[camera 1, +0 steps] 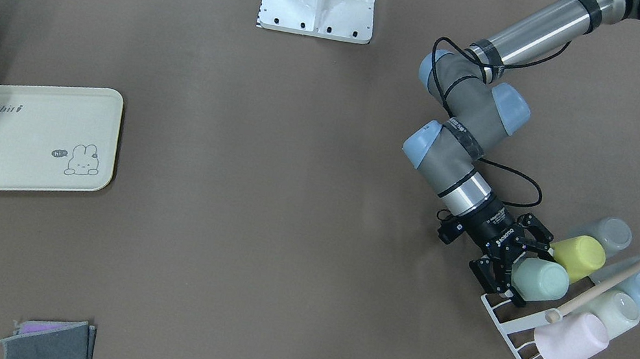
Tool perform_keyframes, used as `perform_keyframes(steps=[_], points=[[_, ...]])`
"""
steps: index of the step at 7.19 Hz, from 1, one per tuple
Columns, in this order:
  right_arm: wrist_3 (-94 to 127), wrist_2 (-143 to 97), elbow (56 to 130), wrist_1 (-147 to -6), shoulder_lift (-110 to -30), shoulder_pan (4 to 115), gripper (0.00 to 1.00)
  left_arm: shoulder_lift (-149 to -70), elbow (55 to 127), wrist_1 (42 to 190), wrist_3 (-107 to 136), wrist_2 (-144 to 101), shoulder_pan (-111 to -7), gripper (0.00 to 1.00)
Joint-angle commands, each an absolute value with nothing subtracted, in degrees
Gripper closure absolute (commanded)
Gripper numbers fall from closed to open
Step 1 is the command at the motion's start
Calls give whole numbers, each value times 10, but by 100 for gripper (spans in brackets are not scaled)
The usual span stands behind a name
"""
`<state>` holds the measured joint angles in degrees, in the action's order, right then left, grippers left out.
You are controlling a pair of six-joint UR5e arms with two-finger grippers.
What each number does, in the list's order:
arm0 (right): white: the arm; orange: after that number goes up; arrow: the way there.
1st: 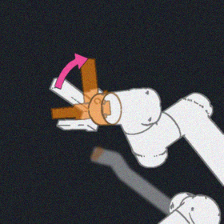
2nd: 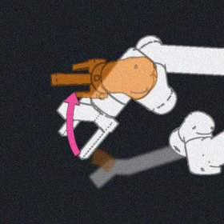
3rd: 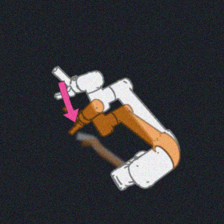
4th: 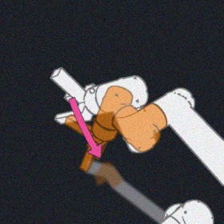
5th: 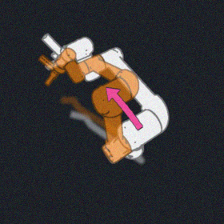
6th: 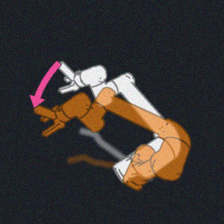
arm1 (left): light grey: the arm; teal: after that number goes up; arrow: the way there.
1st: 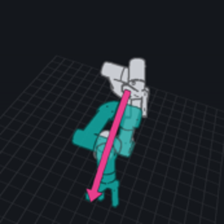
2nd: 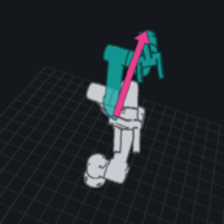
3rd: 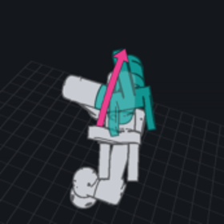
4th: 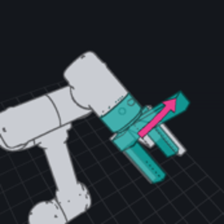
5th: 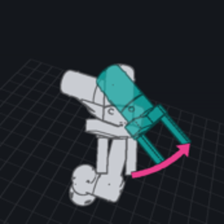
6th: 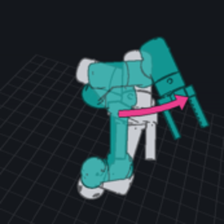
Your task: Pick up and place green cup on tray
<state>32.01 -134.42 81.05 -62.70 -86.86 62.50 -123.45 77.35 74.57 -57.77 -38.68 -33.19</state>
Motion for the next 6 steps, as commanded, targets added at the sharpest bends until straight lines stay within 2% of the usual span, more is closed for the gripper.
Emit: perform_keyframes(steps=[1,4,6], points=[[317,-1352,816,-627,-867,626,100,-1243,765,747,-577,-382,-329,2],[314,-1379,859,-628,-869,628,100,-1245,756,747,-577,-381,-324,2],[333,-1387,926,-659,-862,622,100,-1245,752,748,-577,-378,-323,2]])
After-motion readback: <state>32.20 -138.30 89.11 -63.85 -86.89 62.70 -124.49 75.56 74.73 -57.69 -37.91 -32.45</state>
